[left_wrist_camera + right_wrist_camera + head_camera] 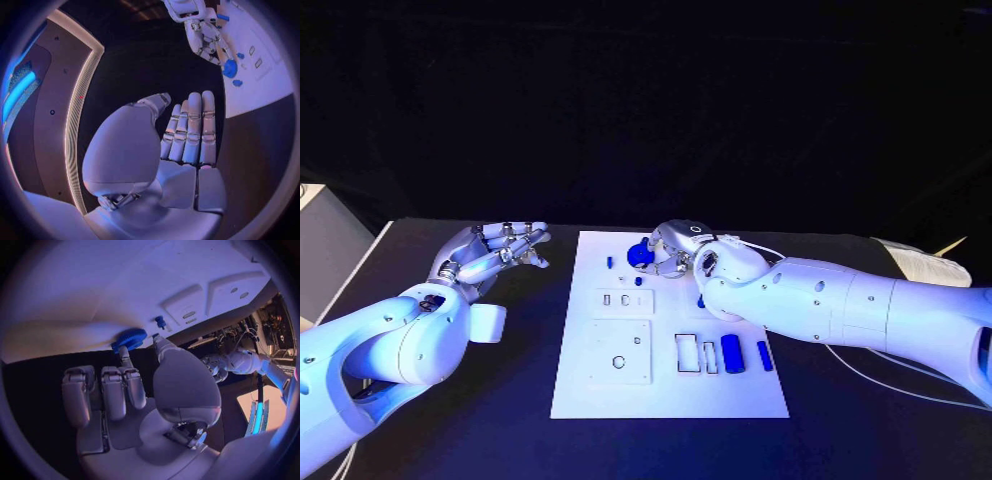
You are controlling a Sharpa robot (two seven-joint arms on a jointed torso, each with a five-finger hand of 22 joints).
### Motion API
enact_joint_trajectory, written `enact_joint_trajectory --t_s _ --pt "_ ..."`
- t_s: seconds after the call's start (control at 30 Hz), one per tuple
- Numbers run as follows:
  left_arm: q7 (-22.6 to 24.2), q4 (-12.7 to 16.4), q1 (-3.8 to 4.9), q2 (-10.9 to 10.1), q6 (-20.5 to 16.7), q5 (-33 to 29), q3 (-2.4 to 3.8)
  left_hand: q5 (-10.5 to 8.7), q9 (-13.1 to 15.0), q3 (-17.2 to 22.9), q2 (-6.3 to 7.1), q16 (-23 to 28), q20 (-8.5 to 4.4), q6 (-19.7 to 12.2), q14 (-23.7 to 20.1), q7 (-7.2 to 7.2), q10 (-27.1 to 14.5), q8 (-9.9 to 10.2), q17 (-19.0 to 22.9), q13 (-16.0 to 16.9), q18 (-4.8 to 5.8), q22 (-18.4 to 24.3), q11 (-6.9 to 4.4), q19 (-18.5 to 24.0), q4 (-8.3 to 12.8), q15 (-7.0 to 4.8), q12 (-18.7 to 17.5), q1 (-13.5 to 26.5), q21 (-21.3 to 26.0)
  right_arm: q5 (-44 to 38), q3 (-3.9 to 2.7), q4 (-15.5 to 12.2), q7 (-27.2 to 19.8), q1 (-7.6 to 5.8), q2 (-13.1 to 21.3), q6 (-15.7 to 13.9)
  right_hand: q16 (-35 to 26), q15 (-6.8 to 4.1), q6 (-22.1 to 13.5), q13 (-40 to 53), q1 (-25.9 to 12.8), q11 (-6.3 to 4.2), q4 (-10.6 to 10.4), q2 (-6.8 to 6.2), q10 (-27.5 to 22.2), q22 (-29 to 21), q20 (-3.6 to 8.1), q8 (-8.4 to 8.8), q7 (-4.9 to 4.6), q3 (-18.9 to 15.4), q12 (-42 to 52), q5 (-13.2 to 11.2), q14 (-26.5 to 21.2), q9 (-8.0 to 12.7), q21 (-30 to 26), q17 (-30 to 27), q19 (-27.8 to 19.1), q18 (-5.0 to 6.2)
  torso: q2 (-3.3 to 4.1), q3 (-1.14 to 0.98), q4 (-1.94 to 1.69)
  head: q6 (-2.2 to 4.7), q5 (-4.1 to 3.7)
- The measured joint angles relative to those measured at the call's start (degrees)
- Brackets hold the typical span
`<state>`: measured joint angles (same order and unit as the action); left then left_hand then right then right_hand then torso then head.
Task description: Assemble the parts on the task board
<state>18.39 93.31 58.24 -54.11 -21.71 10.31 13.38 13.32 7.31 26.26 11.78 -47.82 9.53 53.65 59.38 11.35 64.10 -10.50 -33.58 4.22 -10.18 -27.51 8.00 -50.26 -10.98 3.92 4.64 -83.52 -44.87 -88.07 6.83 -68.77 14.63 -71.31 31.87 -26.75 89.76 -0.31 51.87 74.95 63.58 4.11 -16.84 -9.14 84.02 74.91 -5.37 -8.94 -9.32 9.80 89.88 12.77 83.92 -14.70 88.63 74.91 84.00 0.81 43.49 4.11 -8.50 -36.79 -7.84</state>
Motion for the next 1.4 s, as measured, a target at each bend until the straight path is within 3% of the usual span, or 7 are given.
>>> enact_joint_trajectory --t_s 0.6,0.7,0.93,1.4 --pt "0.0 0.1 0.0 -0.1 0.0 0.0 0.0 0.0 0.0 0.0 0.0 0.0 -0.01 -0.2 -0.2 0.22 0.0 0.0 0.1 0.0 0.01 -0.2 0.0 0.4 0.0 0.2 0.0 0.0 0.0 0.0 0.0 1.1 0.1 -0.18 -0.9 0.3 0.0 0.2 -0.2 0.0 0.8 0.36 0.0 0.3 0.0 0.0 0.0 0.22 -0.2 0.0 0.0 0.3 0.2 0.2 0.0 0.0 0.0 0.0 0.03 -0.03 -0.02 -0.12 0.11" --pt "0.0 0.1 0.0 -0.1 0.0 0.0 0.0 0.0 0.0 0.0 0.0 0.0 -0.01 -0.2 -0.2 0.22 0.0 0.0 0.1 0.0 0.0 -0.2 0.0 0.4 0.0 0.2 0.0 0.0 0.0 0.0 0.0 1.1 0.1 -0.18 -0.8 1.0 0.0 0.2 -0.2 0.0 0.8 0.36 0.0 0.3 0.0 0.0 -0.41 0.22 -0.19 0.0 0.0 0.3 0.2 0.2 0.0 0.0 0.0 0.01 0.02 -0.01 0.0 -0.12 0.11" --pt "0.0 0.1 0.0 -0.2 0.0 0.0 0.0 0.0 0.0 0.0 0.0 0.0 -0.01 -0.2 -0.2 0.22 0.0 0.0 0.1 0.0 0.01 -0.2 0.0 0.4 0.0 0.2 0.0 0.0 0.0 0.0 0.0 0.0 0.1 -0.2 0.0 2.3 0.0 0.2 0.4 0.0 0.8 0.35 0.0 0.3 0.0 0.0 -0.41 0.22 0.29 0.0 0.0 0.3 0.2 0.1 0.0 0.0 0.0 0.01 0.0 -0.03 0.06 -0.14 0.2" --pt "0.0 -0.3 -0.01 0.3 0.0 0.1 0.0 0.0 0.0 0.0 0.0 0.0 -0.01 -0.2 -0.2 0.21 0.0 0.0 0.1 0.0 0.01 -0.2 0.0 0.4 0.0 0.2 0.0 0.0 0.0 -0.1 0.02 -2.1 0.1 -0.17 1.6 3.2 0.0 0.2 0.8 0.0 0.8 0.35 0.0 0.3 0.0 0.0 -0.4 0.22 0.33 0.0 0.0 0.3 0.2 0.0 0.0 0.0 0.0 0.01 0.01 -0.03 0.05 -0.19 -0.05"
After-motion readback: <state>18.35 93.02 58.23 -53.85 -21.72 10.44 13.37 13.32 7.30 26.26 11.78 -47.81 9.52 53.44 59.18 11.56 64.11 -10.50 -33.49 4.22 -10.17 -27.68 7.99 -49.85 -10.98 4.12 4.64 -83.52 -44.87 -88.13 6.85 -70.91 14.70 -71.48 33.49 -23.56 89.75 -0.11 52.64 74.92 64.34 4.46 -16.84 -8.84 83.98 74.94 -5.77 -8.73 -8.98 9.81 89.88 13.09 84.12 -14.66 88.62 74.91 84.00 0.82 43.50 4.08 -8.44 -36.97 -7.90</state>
